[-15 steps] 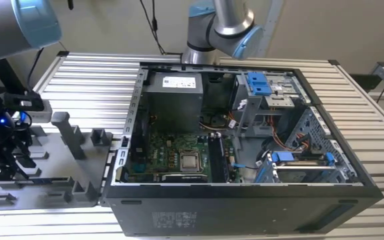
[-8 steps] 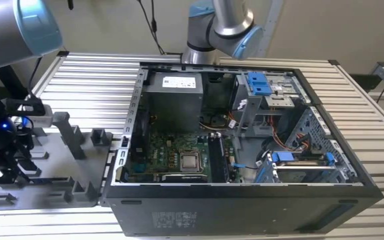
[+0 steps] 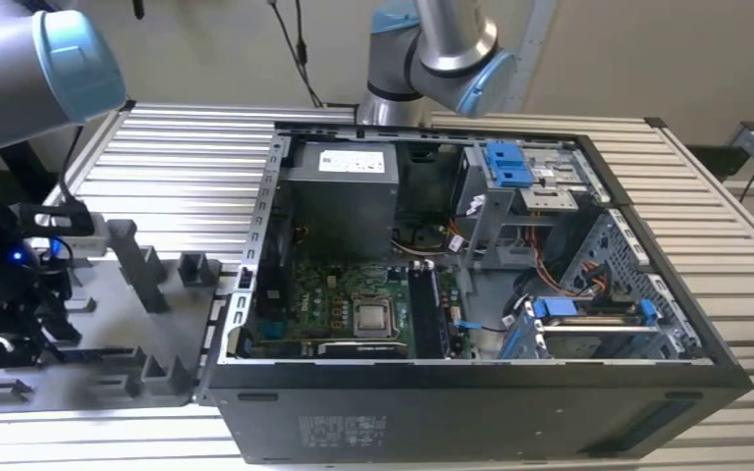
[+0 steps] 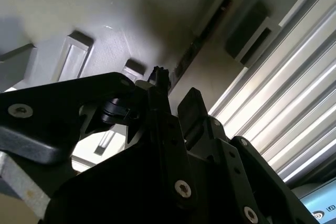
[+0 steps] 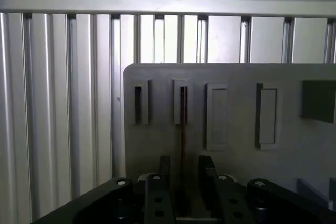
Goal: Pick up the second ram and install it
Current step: 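Pick up the second ram and move it above second insertion slot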
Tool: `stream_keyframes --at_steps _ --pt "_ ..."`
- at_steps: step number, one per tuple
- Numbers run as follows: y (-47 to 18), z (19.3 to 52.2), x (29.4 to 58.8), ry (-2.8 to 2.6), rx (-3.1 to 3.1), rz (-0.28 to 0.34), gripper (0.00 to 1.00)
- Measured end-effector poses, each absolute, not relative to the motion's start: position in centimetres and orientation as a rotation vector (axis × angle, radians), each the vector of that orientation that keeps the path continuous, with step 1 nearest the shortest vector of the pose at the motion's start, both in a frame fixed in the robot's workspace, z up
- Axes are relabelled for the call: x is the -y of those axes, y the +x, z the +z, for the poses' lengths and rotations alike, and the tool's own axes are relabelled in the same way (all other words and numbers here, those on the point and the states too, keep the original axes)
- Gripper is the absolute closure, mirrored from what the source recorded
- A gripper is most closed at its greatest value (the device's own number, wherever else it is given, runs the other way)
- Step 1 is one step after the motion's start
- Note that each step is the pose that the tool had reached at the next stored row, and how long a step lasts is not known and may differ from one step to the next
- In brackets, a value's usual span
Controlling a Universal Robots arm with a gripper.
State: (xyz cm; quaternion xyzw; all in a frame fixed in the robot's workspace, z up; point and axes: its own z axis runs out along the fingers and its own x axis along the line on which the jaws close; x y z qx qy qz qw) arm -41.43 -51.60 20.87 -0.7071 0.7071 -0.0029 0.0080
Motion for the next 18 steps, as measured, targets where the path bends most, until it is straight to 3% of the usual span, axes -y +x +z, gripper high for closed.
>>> stream_keyframes --at_steps 18 --pt "-41.65 20.11 51.60 -2.207 -2.205 -0.019 0.64"
